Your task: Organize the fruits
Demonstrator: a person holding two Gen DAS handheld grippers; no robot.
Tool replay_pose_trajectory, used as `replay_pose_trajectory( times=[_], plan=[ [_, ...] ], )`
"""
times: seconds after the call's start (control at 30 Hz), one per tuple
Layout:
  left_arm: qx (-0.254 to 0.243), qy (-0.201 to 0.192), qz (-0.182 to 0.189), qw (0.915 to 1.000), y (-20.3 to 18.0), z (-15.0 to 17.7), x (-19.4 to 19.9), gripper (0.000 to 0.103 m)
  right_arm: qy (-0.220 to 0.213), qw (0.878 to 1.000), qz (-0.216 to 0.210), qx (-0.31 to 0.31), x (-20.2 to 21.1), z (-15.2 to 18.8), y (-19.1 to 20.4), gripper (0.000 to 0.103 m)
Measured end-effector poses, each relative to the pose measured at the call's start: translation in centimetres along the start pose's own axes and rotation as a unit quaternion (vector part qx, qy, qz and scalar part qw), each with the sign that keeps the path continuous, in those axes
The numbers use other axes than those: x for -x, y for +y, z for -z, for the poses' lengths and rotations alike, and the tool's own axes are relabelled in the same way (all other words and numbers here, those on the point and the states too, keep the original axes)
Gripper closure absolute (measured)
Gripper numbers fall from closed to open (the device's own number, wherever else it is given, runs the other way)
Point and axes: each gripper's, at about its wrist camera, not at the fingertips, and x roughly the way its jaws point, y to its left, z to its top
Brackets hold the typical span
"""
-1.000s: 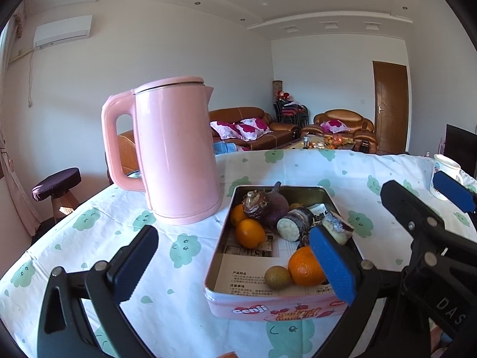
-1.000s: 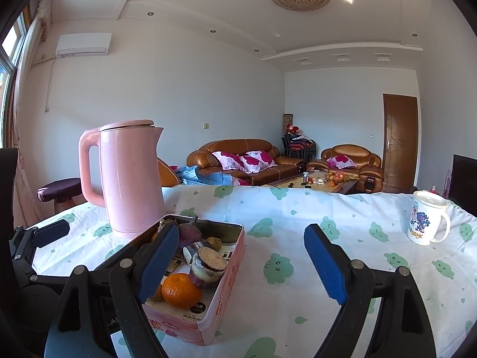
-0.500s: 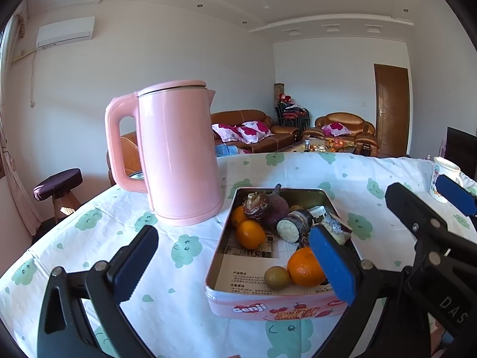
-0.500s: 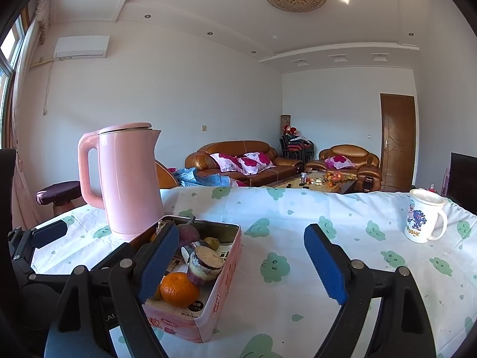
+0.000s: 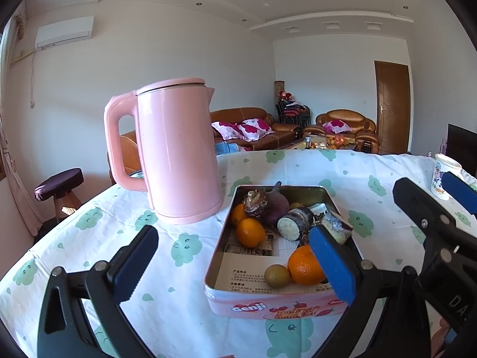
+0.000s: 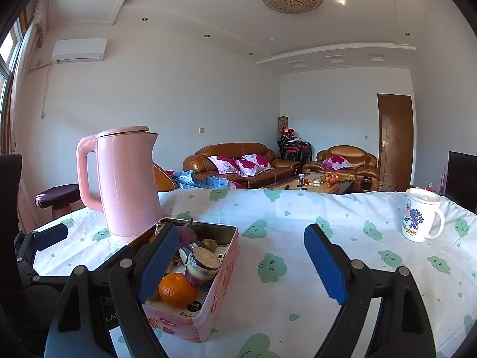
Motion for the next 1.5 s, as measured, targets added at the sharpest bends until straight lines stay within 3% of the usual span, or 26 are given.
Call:
replay_pose_trajectory(
  times=[1.23,1.5],
  plan=[
    [-0.007,0.007,-0.005,0.9999,-0.18,0.15,-0.09,0.0,0.001,1.0,0.009,-0.01,0.16,0.05,-0.41,0.016],
    [-0.007,0.016,0.008,0.9998,-0.12,0.11,-0.4,0.0,0.002,1.0,0.008,-0.01,0.13,0.02,-0.46,0.016]
  ],
)
